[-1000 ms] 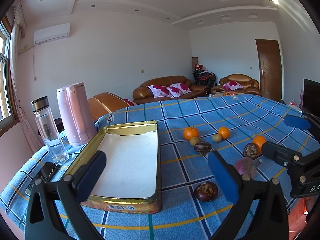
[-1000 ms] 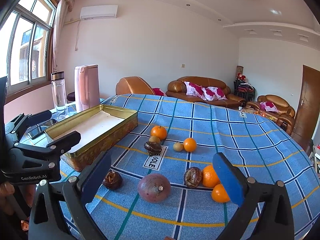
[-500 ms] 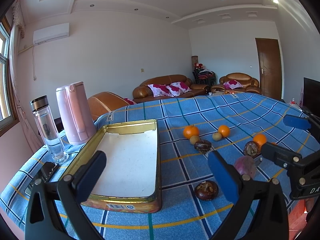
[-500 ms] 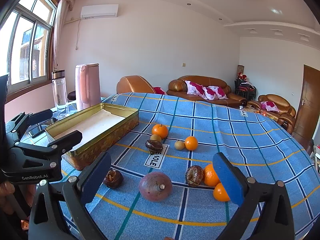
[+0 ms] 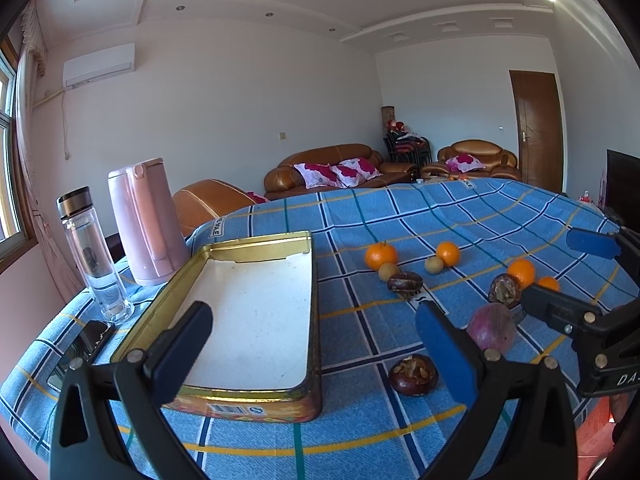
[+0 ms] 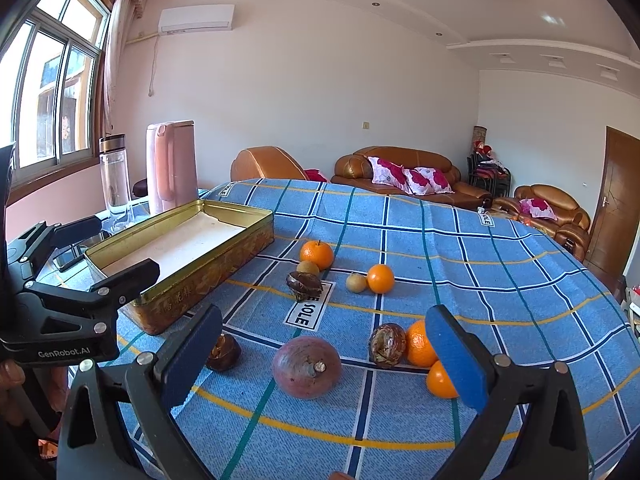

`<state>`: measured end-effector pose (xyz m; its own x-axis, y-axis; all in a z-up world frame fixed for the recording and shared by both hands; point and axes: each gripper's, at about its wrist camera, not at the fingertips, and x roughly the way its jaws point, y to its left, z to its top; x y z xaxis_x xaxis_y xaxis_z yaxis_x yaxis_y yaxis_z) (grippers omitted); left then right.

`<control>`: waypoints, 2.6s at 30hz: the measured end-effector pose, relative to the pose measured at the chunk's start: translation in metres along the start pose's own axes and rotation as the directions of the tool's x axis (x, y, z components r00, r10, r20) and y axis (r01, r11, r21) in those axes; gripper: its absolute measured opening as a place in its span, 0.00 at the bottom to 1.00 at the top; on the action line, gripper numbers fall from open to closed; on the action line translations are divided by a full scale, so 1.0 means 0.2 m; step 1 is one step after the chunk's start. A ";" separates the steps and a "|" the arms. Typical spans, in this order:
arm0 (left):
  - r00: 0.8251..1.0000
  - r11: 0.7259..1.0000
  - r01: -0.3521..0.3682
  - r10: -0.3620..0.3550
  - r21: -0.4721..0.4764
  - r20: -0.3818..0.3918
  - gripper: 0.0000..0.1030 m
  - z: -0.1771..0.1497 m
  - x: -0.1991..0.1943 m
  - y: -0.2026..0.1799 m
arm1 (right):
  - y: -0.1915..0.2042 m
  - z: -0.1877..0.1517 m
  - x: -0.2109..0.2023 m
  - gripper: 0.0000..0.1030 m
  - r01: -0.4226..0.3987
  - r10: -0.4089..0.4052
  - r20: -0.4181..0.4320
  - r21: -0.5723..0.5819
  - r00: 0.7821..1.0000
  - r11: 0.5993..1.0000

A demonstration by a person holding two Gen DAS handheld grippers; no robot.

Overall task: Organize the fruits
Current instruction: 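Grasp the large purple passion fruit with the right tool while the left tool grasps a mangosteen, then carry the passion fruit and mangosteen in both tools toward the gold tin tray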

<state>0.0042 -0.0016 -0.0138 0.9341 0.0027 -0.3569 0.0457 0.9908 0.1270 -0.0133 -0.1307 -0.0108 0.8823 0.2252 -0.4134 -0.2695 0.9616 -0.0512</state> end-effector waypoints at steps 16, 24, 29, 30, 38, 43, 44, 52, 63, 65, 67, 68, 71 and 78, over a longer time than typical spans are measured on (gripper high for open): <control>0.998 0.998 0.058 -0.058 0.016 -0.032 0.97 -0.09 0.07 -0.07 | -0.03 -0.13 0.14 0.95 -0.005 0.004 -0.091 -0.014 0.996 1.000; 0.993 0.994 0.106 -0.104 0.028 -0.059 0.85 -0.11 0.10 -0.13 | -0.01 -0.17 0.27 0.76 -0.071 0.067 -0.187 -0.016 0.980 0.997; 0.991 0.992 0.118 -0.115 0.035 -0.069 0.85 -0.12 0.11 -0.15 | 0.01 -0.17 0.33 0.60 -0.103 0.092 -0.253 -0.028 0.963 0.994; 0.991 0.992 0.122 -0.119 0.038 -0.069 0.85 -0.12 0.10 -0.15 | 0.01 -0.17 0.33 0.55 -0.119 0.109 -0.258 -0.024 0.960 0.993; 0.985 0.985 0.157 -0.151 0.071 -0.088 0.78 -0.13 0.10 -0.22 | -0.04 -0.19 0.25 0.54 -0.115 0.116 -0.179 0.018 0.977 0.993; 0.971 0.977 0.207 -0.197 0.060 -0.135 0.61 -0.14 0.14 -0.25 | -0.08 -0.17 0.21 0.54 -0.086 0.090 -0.138 0.032 0.986 0.996; 0.967 0.975 0.218 -0.208 0.055 -0.146 0.57 -0.15 0.14 -0.25 | -0.08 -0.17 0.21 0.54 -0.086 0.089 -0.133 0.033 0.987 0.996; 0.936 0.963 0.268 -0.254 0.028 -0.242 0.54 -0.18 0.24 -0.29 | -0.06 -0.18 0.21 0.55 -0.106 0.108 -0.129 0.027 0.986 0.994; 0.924 0.959 0.281 -0.281 -0.040 -0.258 0.42 -0.20 0.28 -0.22 | -0.05 -0.18 0.19 0.55 -0.114 0.115 -0.101 0.018 0.988 0.993; 0.929 0.960 0.277 -0.280 -0.049 -0.242 0.42 -0.19 0.27 -0.21 | -0.05 -0.17 0.18 0.55 -0.113 0.113 -0.089 0.012 0.990 0.994; 0.936 0.962 0.269 -0.273 -0.050 -0.220 0.42 -0.17 0.25 -0.19 | -0.05 -0.17 0.17 0.55 -0.113 0.113 -0.078 0.009 0.990 0.994; 0.939 0.962 0.268 -0.273 -0.052 -0.209 0.42 -0.17 0.24 -0.18 | -0.05 -0.16 0.16 0.55 -0.112 0.113 -0.073 0.008 0.991 0.994; 0.946 0.965 0.260 -0.263 -0.041 -0.188 0.42 -0.15 0.22 -0.18 | -0.04 -0.15 0.15 0.55 -0.114 0.114 -0.060 0.004 0.992 0.993; 0.961 0.970 0.239 -0.242 -0.035 -0.131 0.42 -0.12 0.17 -0.16 | -0.03 -0.14 0.12 0.55 -0.117 0.117 -0.031 -0.006 0.993 0.993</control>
<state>0.0268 -0.0301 -0.0528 0.8406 -0.2192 -0.4954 0.2553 0.9668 0.0054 -0.0010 -0.1360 -0.0462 0.8323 0.3315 -0.4442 -0.3736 0.9275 -0.0079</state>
